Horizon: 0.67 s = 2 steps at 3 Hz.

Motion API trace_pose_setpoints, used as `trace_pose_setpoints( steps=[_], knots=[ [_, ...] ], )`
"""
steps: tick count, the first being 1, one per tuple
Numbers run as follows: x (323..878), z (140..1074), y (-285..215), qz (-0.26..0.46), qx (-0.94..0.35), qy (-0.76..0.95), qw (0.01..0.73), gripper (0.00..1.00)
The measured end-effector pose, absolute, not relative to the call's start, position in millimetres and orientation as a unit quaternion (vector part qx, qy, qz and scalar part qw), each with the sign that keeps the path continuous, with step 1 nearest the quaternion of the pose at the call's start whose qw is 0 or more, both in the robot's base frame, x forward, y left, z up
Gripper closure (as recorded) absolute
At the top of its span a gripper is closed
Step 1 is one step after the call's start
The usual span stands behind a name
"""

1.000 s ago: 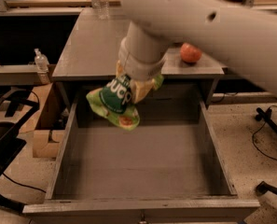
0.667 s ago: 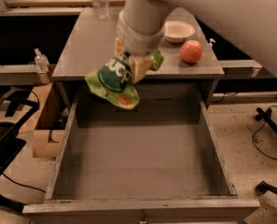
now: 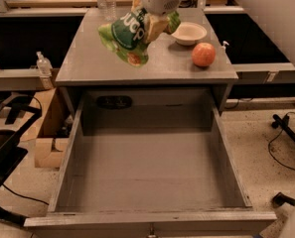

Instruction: Pick green rice chip bag from top drawer and place on counter

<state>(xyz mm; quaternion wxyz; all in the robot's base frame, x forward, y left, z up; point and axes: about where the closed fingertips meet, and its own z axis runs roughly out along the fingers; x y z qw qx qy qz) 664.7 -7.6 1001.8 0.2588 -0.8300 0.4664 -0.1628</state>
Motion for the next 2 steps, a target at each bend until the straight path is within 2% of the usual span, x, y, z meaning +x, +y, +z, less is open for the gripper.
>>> trace_pose_setpoints(
  steps=[2],
  knots=[
    [673.3,1009.6,-8.2,-0.172,-0.823,0.468,0.273,1.00]
  ],
)
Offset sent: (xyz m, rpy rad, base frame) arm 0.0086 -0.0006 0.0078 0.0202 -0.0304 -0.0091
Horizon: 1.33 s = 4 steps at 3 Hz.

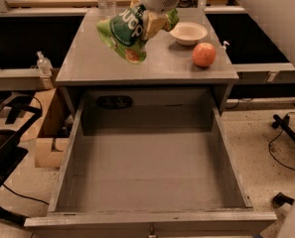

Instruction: Pick green rice chip bag from top drawer and place on counter

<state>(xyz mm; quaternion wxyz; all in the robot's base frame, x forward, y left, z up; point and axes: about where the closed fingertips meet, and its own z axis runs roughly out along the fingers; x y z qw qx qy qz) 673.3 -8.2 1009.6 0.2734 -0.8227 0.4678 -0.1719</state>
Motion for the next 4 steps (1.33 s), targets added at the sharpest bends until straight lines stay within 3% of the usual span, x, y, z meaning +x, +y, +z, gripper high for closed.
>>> trace_pose_setpoints(
  steps=[1,4],
  knots=[
    [698.1,1004.4,1.7,-0.167,-0.817,0.468,0.292,1.00],
    [841.6,946.6,76.4,-0.130,-0.788,0.465,0.383,0.98]
  ],
)
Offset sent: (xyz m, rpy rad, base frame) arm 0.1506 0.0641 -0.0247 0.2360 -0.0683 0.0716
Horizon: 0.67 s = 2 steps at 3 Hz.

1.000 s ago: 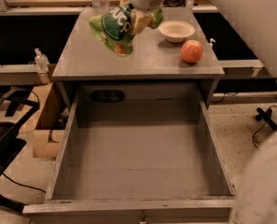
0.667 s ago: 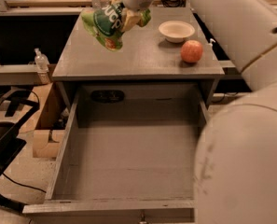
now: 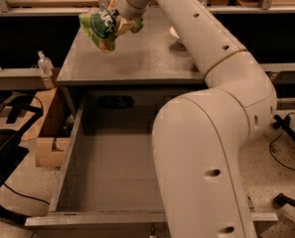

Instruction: Pick green rice chip bag from top drawer and place on counter

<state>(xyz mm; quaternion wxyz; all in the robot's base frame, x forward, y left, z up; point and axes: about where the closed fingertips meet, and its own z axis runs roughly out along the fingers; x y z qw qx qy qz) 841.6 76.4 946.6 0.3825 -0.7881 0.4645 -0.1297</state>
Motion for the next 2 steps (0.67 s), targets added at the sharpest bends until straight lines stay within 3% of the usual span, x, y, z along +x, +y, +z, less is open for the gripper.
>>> trace_pose_setpoints(
  steps=[1,2],
  knots=[
    [840.1,944.5,77.9,-0.127,-0.790,0.463,0.381,0.68],
    [840.6,941.2,79.7,-0.126,-0.791,0.463,0.379,0.45]
  ],
)
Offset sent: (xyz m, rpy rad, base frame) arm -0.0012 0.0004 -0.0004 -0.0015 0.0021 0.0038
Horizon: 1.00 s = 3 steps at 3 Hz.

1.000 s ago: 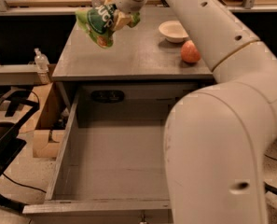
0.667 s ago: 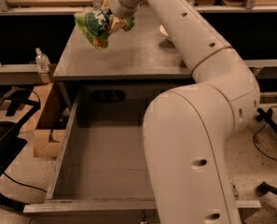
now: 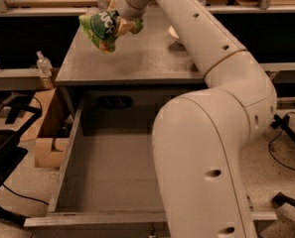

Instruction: Pick green rice chip bag from top drawer and place on counter

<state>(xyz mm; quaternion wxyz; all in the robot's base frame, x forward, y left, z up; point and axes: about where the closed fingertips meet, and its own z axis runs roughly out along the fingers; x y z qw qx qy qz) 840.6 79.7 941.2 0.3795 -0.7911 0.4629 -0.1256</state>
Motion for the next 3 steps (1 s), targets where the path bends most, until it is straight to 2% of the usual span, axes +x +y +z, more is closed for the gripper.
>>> trace_pose_setpoints(
  steps=[2,3],
  knots=[
    [841.3,933.8,84.3,-0.121,-0.794,0.462,0.376,0.01],
    [841.4,932.9,84.9,-0.121,-0.794,0.462,0.376,0.00]
  ],
)
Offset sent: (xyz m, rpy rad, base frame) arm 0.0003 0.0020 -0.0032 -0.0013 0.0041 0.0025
